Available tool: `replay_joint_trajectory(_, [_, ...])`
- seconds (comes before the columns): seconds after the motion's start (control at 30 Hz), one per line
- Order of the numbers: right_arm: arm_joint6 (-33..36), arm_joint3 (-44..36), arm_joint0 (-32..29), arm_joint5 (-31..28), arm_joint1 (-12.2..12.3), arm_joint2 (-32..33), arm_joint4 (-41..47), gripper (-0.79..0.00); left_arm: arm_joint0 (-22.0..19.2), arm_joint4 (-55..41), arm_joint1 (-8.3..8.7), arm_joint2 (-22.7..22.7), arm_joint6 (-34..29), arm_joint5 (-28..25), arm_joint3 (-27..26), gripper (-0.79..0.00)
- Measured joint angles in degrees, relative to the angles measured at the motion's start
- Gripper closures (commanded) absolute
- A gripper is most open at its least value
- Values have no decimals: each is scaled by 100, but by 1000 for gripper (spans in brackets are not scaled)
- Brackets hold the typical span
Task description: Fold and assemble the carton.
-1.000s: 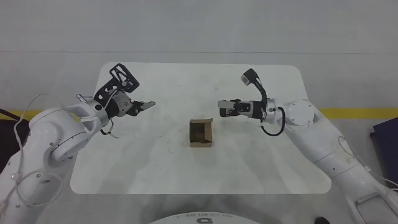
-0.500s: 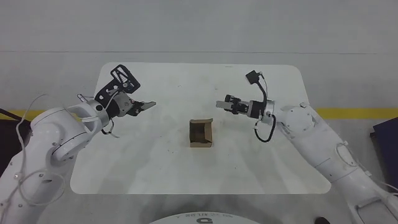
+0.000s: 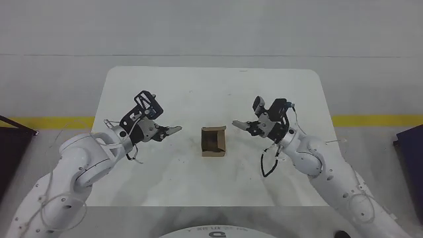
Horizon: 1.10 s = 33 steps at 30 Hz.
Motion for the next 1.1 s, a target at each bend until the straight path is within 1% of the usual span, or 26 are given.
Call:
replay_joint_trajectory(0.3, [28,4,2,-5,-2,-10,9,-785,3,20,1,8,-14,-17,15,-785])
replay_joint_trajectory(0.4, [145,10,-119,149,-14,-40,-221,-785,68,241,2,167,-108,-190,32,-785])
replay_joint_trajectory(0.5, [-24,129,-403,301,-16,-8,-389,-785,137,329,-27,412,-45,-173,80,-785])
replay_joint_trajectory(0.57, [-144,210,-591,430,-8,39,-533,-785,164,405,-56,581,58,-21,163,-785])
replay_joint_trajectory(0.67, [-294,250,-912,698,0,98,-764,-785,158,871,-96,909,162,180,342,-785])
replay_joint_trajectory(0.73, [-324,208,-1094,857,-1,116,-886,-785,146,1239,-127,1123,300,326,538,-785])
replay_joint_trajectory(0.8, [-294,157,-1180,984,-9,117,-1036,-785,141,1398,-166,1269,494,577,774,-785])
replay_joint_trajectory(0.93, [-106,58,-1170,1190,-44,70,-1320,-785,110,1802,-214,1453,728,922,1162,-785])
replay_joint_trajectory(1.03, [-28,88,-1050,1207,-94,-20,-1462,-785,76,1755,-263,1535,903,1166,1405,-785])
replay_joint_trajectory(1.1, [19,131,-958,1234,-131,-87,-1504,-785,29,1765,-286,1589,953,1203,1502,-785])
